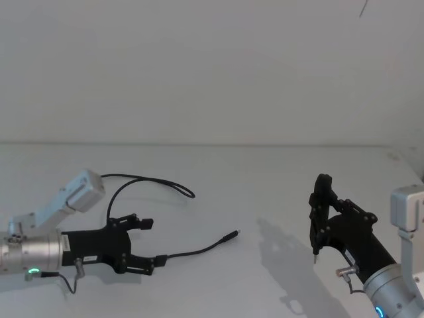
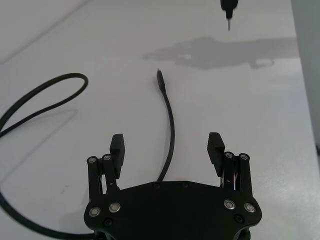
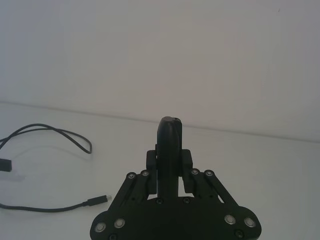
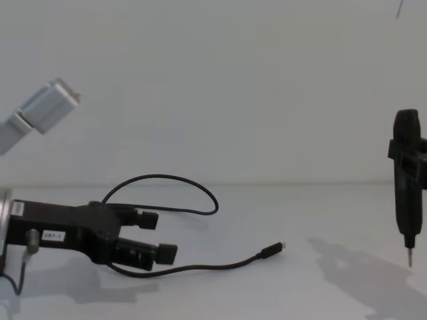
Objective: Pick up the data cable with the one hand.
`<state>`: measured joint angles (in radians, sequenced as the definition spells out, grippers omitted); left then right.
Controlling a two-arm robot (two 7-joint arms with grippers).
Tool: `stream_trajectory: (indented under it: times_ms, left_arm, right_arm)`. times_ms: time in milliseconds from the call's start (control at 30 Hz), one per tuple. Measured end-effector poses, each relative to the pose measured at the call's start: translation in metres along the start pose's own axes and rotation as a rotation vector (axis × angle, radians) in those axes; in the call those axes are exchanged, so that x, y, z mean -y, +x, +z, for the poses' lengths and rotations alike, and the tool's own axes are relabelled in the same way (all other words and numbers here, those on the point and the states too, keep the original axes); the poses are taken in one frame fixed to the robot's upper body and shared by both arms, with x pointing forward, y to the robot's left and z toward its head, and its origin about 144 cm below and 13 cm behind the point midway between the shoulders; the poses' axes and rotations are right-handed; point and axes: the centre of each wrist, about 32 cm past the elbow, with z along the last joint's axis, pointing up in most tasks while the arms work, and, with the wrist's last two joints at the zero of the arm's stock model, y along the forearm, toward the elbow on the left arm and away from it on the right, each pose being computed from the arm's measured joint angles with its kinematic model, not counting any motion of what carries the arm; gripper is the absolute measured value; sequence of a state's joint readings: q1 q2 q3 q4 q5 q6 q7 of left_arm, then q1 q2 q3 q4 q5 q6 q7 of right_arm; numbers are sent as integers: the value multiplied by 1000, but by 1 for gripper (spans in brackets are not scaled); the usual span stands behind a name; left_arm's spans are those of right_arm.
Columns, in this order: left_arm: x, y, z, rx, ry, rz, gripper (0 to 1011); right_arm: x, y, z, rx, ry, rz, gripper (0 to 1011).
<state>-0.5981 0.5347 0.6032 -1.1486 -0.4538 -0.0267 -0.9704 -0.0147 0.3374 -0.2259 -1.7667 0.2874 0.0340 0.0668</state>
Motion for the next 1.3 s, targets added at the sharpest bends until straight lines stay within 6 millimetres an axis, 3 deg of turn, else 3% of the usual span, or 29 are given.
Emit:
stream_trajectory:
  times_ms: [967, 1300]
  left_arm:
    - [32, 11, -2, 87, 74, -7, 1001]
    - [40, 8, -6, 56, 49, 11, 816]
  right_arm:
    - [0, 0, 0, 0, 0, 0, 279]
    - [0, 0, 0, 0, 0, 0, 279]
